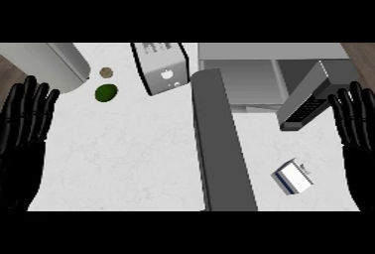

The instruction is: Pick up the milk, place it into the microwave and close the microwave

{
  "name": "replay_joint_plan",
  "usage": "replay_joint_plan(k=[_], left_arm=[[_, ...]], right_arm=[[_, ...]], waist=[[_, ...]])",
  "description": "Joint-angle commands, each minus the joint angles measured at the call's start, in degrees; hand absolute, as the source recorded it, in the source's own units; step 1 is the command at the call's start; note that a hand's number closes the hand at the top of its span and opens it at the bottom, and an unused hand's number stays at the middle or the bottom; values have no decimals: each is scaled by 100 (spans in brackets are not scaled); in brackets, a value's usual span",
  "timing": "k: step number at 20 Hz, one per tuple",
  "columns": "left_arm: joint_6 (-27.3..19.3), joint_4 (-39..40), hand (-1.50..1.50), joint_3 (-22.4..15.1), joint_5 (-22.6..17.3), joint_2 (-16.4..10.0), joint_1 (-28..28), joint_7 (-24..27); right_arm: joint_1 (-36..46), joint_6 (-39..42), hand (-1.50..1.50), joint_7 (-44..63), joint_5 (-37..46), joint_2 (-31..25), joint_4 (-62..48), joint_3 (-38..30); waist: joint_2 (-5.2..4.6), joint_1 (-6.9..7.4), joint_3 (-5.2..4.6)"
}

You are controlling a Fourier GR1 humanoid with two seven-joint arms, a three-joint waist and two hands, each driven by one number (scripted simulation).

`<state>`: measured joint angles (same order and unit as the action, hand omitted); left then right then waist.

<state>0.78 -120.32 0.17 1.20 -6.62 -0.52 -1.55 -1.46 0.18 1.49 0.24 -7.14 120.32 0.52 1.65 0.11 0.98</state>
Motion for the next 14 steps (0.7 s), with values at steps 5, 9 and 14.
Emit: replay_joint_plan(k=[5, 9, 14], left_arm=[[-295, 323, -150, -292, 580, 322, -116, 365], [-630, 625, -150, -636, -122, 647, 304, 33], [-1268, 633, -150, -1719, 50, 658, 864, 492]], right_arm=[[-1226, 850, -150, -1131, -863, -240, 378, -638], [-2191, 1254, -150, -908, -1336, -118, 594, -284], [-2912, 1814, -150, -1617, -1466, -232, 389, -725]], waist=[[-161, -74, -93], [-153, -142, -92], [-154, -65, -95]])
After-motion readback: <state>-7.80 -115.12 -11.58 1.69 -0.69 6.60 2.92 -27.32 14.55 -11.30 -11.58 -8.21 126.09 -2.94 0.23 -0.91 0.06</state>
